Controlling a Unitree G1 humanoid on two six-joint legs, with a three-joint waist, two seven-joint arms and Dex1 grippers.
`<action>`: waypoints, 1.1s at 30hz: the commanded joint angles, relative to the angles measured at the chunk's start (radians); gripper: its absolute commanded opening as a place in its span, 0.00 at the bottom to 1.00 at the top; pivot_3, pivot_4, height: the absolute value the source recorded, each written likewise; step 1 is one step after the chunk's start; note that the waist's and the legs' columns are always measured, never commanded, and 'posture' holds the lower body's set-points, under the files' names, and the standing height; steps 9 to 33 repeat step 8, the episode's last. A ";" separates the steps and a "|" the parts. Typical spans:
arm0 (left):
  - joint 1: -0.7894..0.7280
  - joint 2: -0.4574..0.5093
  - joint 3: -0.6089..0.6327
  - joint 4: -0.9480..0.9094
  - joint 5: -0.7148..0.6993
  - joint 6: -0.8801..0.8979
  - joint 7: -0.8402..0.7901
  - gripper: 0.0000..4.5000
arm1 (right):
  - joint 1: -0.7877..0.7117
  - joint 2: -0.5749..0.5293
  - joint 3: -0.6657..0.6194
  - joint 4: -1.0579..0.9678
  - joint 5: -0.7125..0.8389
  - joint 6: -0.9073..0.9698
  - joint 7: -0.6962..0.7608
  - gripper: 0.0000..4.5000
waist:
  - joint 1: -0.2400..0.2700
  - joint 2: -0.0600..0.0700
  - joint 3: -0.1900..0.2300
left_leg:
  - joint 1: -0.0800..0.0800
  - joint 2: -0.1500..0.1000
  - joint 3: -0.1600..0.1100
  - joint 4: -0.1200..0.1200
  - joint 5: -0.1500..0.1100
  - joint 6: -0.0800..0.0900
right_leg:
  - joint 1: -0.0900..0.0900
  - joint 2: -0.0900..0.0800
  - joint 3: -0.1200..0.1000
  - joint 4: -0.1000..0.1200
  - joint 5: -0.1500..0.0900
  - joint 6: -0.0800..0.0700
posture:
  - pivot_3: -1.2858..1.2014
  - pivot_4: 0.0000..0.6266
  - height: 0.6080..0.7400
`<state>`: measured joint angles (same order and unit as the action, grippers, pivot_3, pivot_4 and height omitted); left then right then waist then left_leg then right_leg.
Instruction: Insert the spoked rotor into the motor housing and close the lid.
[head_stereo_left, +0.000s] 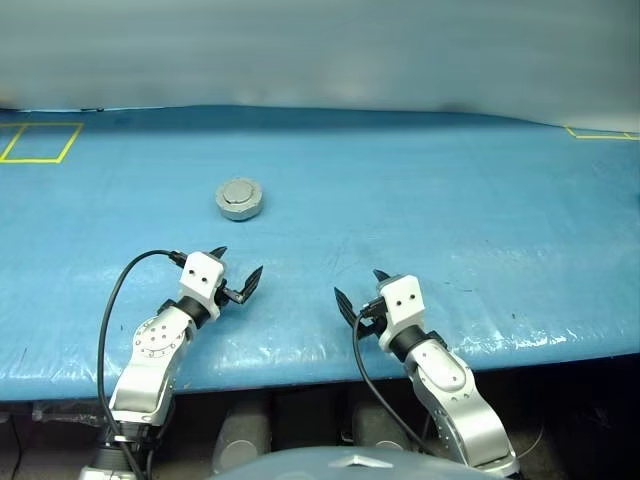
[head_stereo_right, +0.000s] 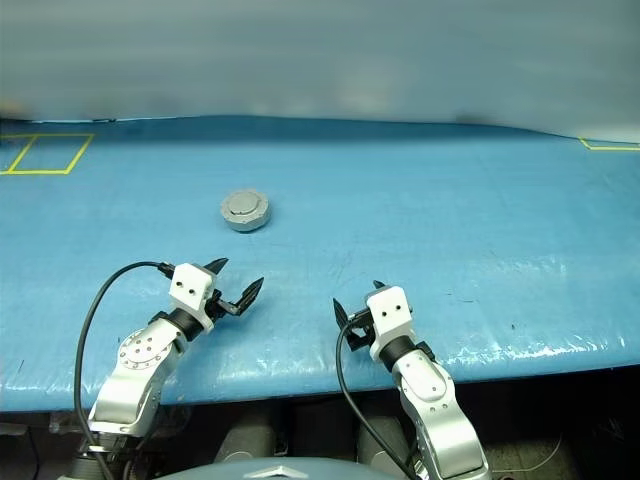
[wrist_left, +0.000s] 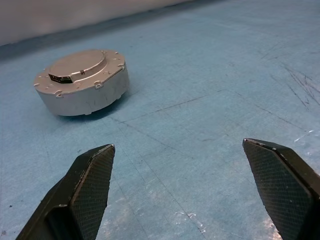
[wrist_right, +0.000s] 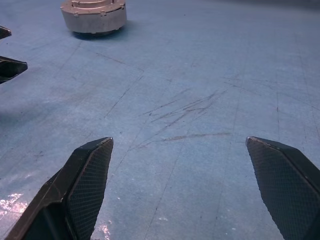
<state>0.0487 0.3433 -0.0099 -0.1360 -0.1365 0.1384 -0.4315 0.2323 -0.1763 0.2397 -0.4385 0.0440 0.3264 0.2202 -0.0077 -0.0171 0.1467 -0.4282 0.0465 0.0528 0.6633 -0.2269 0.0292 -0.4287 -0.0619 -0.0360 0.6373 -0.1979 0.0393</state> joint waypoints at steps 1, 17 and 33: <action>-0.004 -0.005 0.007 -0.018 0.001 -0.027 0.001 0.99 | -0.001 0.000 0.003 -0.022 -0.006 -0.027 0.003 1.00 | 0.000 0.000 0.000 | 0.000 0.000 0.000 0.000 0.000 0.000 | 0.000 0.000 0.000 0.000 0.000 0.000 | 0.52 0.24 1.00; -0.008 -0.002 0.009 -0.017 0.000 -0.024 -0.003 0.99 | 0.002 0.003 0.007 -0.025 -0.008 -0.027 -0.001 1.00 | 0.000 0.000 0.000 | 0.000 0.000 0.000 0.000 0.000 0.000 | 0.000 0.000 0.000 0.001 0.000 0.000 | 0.52 0.24 1.00; -0.008 -0.002 0.009 -0.017 0.000 -0.024 -0.003 0.99 | 0.002 0.003 0.007 -0.025 -0.008 -0.027 -0.001 1.00 | 0.000 0.000 0.000 | 0.000 0.000 0.000 0.000 0.000 0.000 | 0.000 0.000 0.000 0.001 0.000 0.000 | 0.52 0.24 1.00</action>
